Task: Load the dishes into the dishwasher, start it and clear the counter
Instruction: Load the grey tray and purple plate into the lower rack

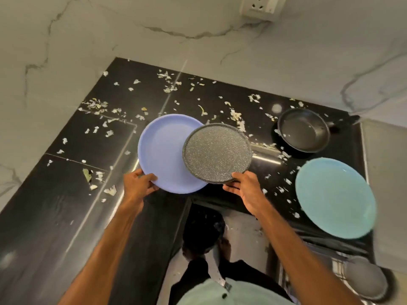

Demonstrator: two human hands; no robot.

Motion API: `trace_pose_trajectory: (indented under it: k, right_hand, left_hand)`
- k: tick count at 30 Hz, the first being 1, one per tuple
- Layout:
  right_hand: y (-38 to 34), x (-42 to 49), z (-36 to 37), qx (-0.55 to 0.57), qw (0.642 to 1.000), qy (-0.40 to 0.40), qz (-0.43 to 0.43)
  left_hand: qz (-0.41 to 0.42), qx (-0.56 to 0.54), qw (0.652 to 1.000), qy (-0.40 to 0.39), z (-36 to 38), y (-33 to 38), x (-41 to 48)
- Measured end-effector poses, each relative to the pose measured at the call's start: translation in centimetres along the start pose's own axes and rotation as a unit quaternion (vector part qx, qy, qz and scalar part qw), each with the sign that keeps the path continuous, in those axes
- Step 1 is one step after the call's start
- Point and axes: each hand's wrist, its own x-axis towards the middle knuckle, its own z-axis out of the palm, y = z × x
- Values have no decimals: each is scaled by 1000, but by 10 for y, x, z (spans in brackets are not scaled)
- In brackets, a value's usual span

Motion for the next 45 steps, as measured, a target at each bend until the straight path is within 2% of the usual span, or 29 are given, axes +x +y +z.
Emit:
trace_pose_trajectory:
  k: [4, 9, 14, 16, 18, 22, 27, 31, 35, 38, 42, 45]
  right_hand:
    - [-3, -22, -49, -30, 999, 23, -17]
    - [-7, -53, -101, -42, 994, 80, -64]
    - [3, -103, -154, -59, 973, 173, -142]
    - [14, -126, -174, -76, 954, 234, -172]
    - [31, -152, -194, -85, 933, 290, -195]
    - [69, -207, -233, -136, 873, 413, -220]
    - [106, -285, -289, -141, 804, 543, -198]
    - [132, -334, -341, -163, 755, 623, -122]
    - [168, -352, -404, -152, 736, 659, -41]
    - [200, -351, -454, -122, 739, 662, -5]
    - [232, -348, -538, -87, 738, 668, 36]
    - [245, -340, -598, -69, 722, 685, 59]
  left_hand:
    - [56, 47, 997, -28, 27, 5, -48]
    - [100, 114, 981, -119, 63, 14, -83]
    - [176, 201, 936, -227, 95, 17, -108]
    - [223, 261, 902, -261, 107, 18, -112]
    - [289, 344, 855, -260, 122, 16, -122]
    - [407, 398, 771, -286, 158, 6, -174]
    - [442, 412, 704, -373, 214, -18, -239]
    - [464, 420, 648, -434, 267, -49, -302]
    - [495, 446, 577, -472, 325, -95, -366]
    - [518, 484, 507, -490, 376, -138, -403]
    - [512, 542, 433, -506, 453, -211, -457]
    - [547, 583, 345, -492, 511, -267, -487]
